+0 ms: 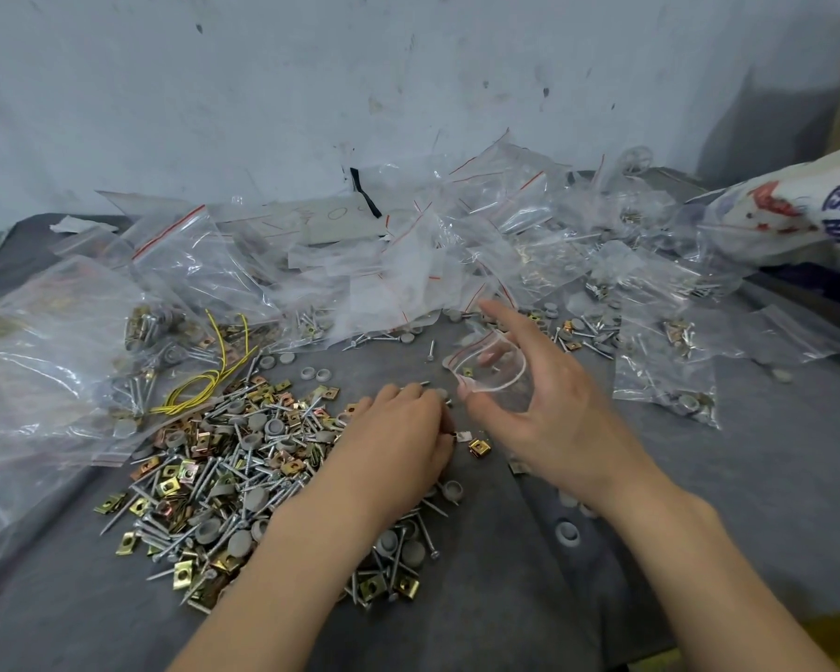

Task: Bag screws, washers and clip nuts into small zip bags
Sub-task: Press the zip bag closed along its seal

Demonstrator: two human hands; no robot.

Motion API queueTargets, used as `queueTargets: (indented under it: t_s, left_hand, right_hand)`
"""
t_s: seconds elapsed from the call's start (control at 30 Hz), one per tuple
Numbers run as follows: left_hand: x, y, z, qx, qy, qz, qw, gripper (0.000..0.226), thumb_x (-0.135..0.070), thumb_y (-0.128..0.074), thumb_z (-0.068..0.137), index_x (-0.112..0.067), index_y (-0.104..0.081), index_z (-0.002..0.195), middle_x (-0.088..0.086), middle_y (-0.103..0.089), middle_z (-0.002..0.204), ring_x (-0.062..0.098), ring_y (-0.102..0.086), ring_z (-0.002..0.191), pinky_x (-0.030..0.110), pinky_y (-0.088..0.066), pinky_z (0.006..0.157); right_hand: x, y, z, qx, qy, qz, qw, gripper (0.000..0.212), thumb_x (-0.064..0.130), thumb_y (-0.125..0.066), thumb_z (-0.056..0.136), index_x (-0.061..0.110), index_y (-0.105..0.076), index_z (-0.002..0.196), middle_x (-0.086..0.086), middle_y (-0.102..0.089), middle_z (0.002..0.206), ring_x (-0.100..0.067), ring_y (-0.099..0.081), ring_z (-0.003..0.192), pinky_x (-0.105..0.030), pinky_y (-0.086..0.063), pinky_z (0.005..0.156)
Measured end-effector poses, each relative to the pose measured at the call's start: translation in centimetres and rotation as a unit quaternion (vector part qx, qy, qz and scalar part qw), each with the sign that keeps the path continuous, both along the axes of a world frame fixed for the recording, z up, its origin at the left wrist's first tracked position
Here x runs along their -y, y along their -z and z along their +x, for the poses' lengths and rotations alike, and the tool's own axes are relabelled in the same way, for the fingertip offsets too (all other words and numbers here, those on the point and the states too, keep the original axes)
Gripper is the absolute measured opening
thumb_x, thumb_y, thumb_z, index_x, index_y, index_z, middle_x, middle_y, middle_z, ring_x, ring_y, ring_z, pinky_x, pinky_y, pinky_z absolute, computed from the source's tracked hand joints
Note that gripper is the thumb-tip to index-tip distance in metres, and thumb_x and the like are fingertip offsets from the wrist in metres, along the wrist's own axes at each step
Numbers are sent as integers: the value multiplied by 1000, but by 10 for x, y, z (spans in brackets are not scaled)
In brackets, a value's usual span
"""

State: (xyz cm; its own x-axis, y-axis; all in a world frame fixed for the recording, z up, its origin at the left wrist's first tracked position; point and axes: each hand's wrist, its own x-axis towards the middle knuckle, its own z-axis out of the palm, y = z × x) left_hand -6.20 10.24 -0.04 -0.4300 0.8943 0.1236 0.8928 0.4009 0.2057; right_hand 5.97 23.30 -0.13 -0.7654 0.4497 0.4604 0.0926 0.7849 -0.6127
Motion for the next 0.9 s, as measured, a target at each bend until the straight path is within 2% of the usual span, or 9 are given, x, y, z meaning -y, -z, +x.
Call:
queueTargets:
  t_s: [0.1, 0.17, 0.27, 0.3, 0.43, 0.57, 0.7, 0.9]
  left_hand:
    - [3, -4, -5, 44, 5, 31, 999, 5, -33, -52, 96, -32, -48, 93, -15, -52, 93, 15, -52, 104, 33, -39, 91]
    - [7, -10, -14, 97, -18, 73, 992, 2, -32, -55, 94, -32, -53, 95, -16, -59, 92, 10, -58, 96, 31, -46, 89]
    - [12, -22, -23, 175, -45, 170, 969, 4, -28, -60, 93, -32, -58, 93, -15, -64, 85, -3, -60, 79, 11, -47, 71]
    - [13, -26, -24, 194, -50, 207, 958, 5, -27, -61, 93, -32, -59, 92, -15, -65, 83, -4, -60, 77, 9, -45, 67]
    - [14, -38, -16, 238, -23, 293, 926, 7, -25, -64, 93, -32, -66, 94, -16, -68, 83, -1, -61, 77, 13, -46, 67]
    - [8, -43, -7, 274, 9, 302, 913, 11, -21, -65, 93, -31, -69, 96, -16, -69, 84, 0, -62, 77, 16, -49, 69]
    - [4, -44, -3, 291, 16, 293, 911, 11, -21, -66, 93, -30, -68, 99, -11, -68, 82, 3, -63, 77, 19, -51, 69]
    - [3, -46, -2, 290, 43, 287, 912, 14, -19, -66, 93, -28, -68, 103, -12, -71, 86, 3, -66, 82, 13, -49, 70]
  right_hand:
    - [0, -1, 1, 6, 3, 5, 1000, 72, 41, -70, 87, 40, -35, 150, 20, -54, 136, 5, -45, 127, -20, -32, 106]
    - [1, -2, 1, 10, 3, 10, 1000, 72, 42, -70, 88, 39, -35, 150, 20, -55, 133, 6, -45, 125, -18, -32, 103]
    - [2, -2, 2, 13, 3, 21, 1000, 71, 45, -69, 89, 38, -35, 150, 21, -55, 130, 12, -43, 118, -16, -31, 96]
    - [2, -2, 2, 14, 5, 23, 1000, 71, 46, -69, 89, 38, -34, 150, 22, -54, 129, 13, -41, 117, -15, -31, 95]
    - [3, -3, 1, 20, 6, 28, 999, 73, 43, -71, 88, 39, -33, 151, 22, -54, 126, 9, -44, 119, -13, -30, 95]
    - [5, -2, 0, 15, -3, 31, 999, 75, 39, -74, 88, 35, -35, 152, 14, -57, 135, 12, -41, 121, 2, -23, 97]
    - [6, -3, -1, 11, -8, 32, 999, 73, 37, -73, 88, 33, -37, 151, 14, -56, 138, 4, -45, 127, 2, -23, 98]
    - [5, -3, -1, 1, -17, 32, 999, 72, 37, -72, 89, 34, -36, 151, 23, -48, 142, 26, -33, 120, 2, -22, 100]
